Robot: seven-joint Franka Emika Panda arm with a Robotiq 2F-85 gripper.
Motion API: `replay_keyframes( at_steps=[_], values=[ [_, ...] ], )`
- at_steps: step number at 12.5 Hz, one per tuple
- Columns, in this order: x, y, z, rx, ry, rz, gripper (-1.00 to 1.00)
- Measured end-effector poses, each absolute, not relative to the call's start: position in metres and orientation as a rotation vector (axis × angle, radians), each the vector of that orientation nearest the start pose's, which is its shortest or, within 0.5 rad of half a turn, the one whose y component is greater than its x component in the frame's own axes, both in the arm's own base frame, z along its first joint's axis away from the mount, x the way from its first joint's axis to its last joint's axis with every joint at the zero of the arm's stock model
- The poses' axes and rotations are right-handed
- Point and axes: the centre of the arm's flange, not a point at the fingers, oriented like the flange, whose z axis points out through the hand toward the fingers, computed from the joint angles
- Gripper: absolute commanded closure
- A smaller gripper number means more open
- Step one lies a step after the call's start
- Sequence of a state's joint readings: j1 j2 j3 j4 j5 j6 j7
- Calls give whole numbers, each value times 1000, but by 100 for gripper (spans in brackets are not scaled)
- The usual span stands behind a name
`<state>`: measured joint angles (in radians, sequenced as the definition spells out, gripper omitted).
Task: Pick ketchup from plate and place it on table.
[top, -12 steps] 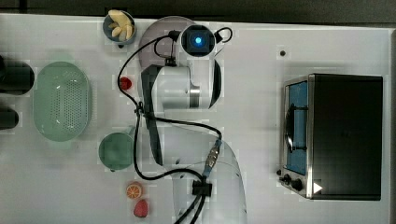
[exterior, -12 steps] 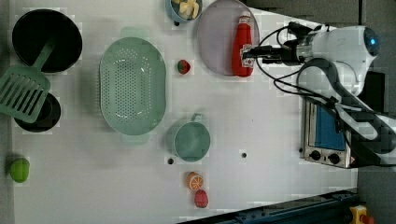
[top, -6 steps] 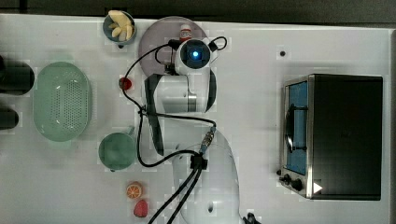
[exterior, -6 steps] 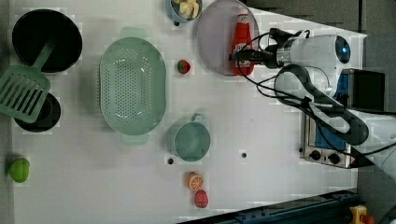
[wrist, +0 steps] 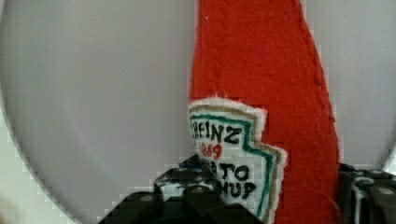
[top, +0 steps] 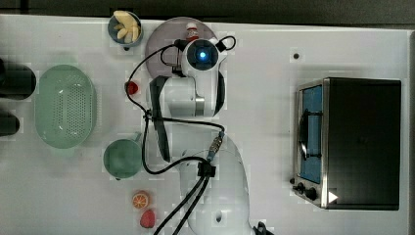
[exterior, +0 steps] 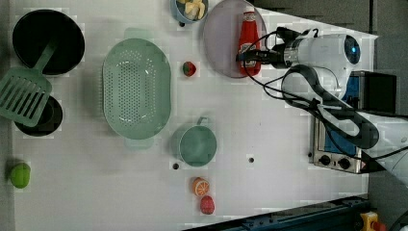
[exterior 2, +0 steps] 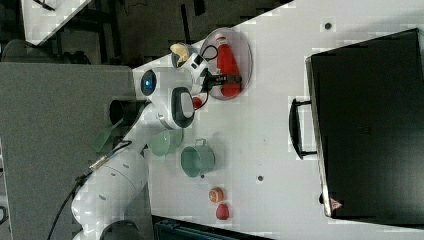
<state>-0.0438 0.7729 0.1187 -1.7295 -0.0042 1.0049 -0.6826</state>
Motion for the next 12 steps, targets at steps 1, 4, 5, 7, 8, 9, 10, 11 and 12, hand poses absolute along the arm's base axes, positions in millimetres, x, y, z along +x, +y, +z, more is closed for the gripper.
replay_keyframes(
  at_steps=[1, 4, 5, 7, 8, 9, 10, 11, 12],
  values=[
    [672, 42, 149, -3052, 96, -115, -27],
    [677, 38, 172, -3058, 96, -143, -27],
    [679, 38, 186, -3059, 102, -162, -26],
    [682, 39, 226, -3054, 123, -197, -27],
    [682, 41, 251, -3056, 132, -197, -26],
    [679, 42, 277, -3061, 141, -184, -26],
    [678, 43, 305, -3064, 144, -191, -26],
    [673, 42, 329, -3071, 155, -176, -27],
    [665, 40, 353, -3082, 182, -145, -27]
  ],
)
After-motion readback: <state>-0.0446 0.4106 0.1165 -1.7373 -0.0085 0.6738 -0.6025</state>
